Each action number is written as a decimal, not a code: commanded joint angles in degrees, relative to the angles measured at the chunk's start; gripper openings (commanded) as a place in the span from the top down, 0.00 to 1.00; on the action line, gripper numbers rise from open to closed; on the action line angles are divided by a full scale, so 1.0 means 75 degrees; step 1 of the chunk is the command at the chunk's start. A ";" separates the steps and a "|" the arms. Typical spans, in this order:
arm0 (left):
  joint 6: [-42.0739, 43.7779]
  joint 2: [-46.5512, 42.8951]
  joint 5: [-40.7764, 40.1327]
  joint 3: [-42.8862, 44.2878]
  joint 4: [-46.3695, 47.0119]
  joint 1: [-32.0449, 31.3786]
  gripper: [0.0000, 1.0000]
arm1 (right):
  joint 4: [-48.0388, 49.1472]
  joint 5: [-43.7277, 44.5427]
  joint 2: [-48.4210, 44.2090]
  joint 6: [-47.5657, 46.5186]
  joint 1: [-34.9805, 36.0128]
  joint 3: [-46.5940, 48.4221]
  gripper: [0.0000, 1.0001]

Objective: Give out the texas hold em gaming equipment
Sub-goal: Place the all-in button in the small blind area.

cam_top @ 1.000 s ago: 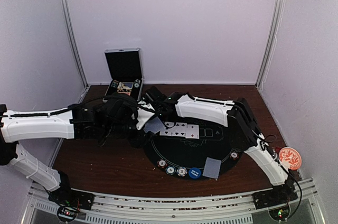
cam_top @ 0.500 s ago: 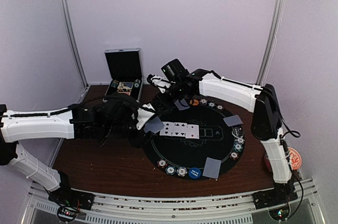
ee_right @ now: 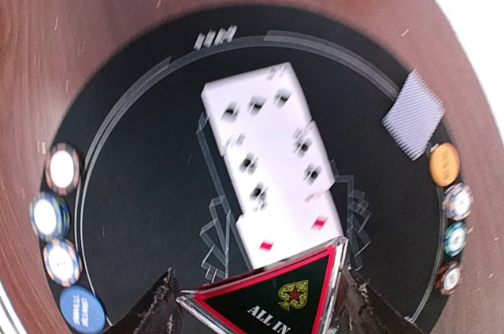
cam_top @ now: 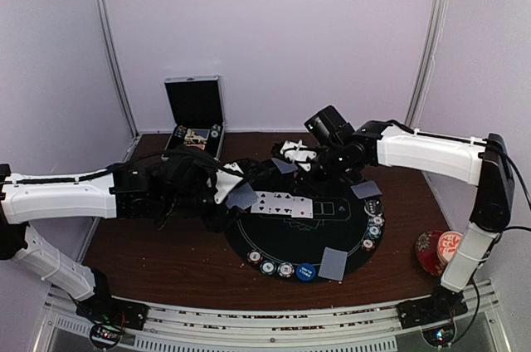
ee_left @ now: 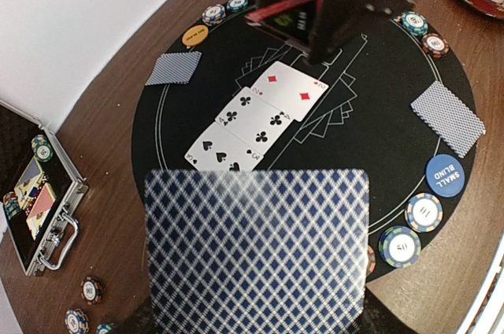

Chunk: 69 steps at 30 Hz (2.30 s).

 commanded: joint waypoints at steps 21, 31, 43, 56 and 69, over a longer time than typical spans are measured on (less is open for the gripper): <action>0.0087 -0.0059 0.0047 0.0089 0.0440 -0.0013 0.35 | 0.0313 -0.0458 -0.0635 -0.2647 0.0854 -0.2917 0.53; 0.0093 -0.0012 0.0048 0.0083 0.0440 -0.0013 0.35 | 0.0723 -0.0392 -0.0440 -0.2924 0.0912 -0.3254 0.53; 0.0089 0.0027 0.0053 0.0072 0.0438 -0.0013 0.35 | 0.0726 -0.0769 -0.0207 -0.3194 0.0923 -0.3239 0.53; 0.0082 0.0023 0.0038 0.0070 0.0443 -0.0013 0.35 | 0.0393 -0.1035 -0.0128 -0.3349 0.0937 -0.3139 0.52; 0.0093 0.0023 0.0025 0.0072 0.0438 -0.0013 0.35 | 0.0423 -0.0916 -0.0088 -0.3323 0.0996 -0.3163 0.38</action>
